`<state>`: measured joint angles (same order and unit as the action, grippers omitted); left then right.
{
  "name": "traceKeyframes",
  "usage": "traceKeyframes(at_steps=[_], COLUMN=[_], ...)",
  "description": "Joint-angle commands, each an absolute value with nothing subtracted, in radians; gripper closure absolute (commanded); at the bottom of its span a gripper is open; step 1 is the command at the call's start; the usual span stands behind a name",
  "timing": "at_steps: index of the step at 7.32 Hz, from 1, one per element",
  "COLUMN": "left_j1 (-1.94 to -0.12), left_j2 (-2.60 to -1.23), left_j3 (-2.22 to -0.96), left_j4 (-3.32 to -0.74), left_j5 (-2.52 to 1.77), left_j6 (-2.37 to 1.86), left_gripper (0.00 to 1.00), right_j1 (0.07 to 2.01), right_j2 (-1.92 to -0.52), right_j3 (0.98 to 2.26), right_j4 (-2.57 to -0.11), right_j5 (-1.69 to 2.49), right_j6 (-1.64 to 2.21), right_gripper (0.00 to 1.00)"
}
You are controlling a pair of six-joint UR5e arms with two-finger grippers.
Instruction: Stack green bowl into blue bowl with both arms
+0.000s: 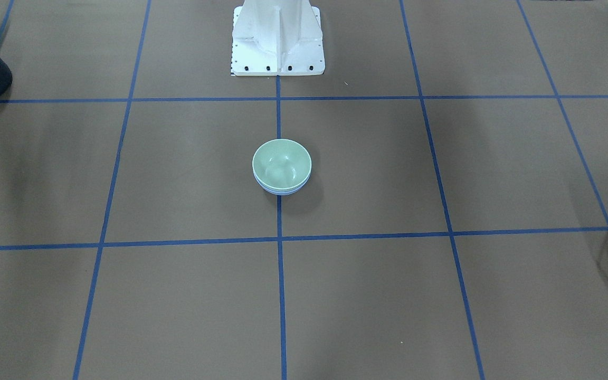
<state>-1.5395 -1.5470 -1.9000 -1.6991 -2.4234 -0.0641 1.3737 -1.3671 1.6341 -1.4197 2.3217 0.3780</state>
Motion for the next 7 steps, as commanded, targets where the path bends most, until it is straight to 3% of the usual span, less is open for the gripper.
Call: traceKeyframes(at_steps=[1, 7], left_j1=[-1.602, -1.649], left_j2=[-1.546, -1.635], left_j3=[-1.847, -1.626], left_j4=[-1.662, -1.536], left_j5=[-2.491, -2.474], left_j6=[0.028, 0.199], left_gripper=[0.01, 0.01], right_j1=[1.439, 1.445], right_j2=[-1.371, -1.353], right_j3=[1.617, 1.601], right_j4=[-1.526, -1.548], right_j5=[2.332, 2.336], right_j6=[0.184, 0.176], right_gripper=[0.00, 0.00])
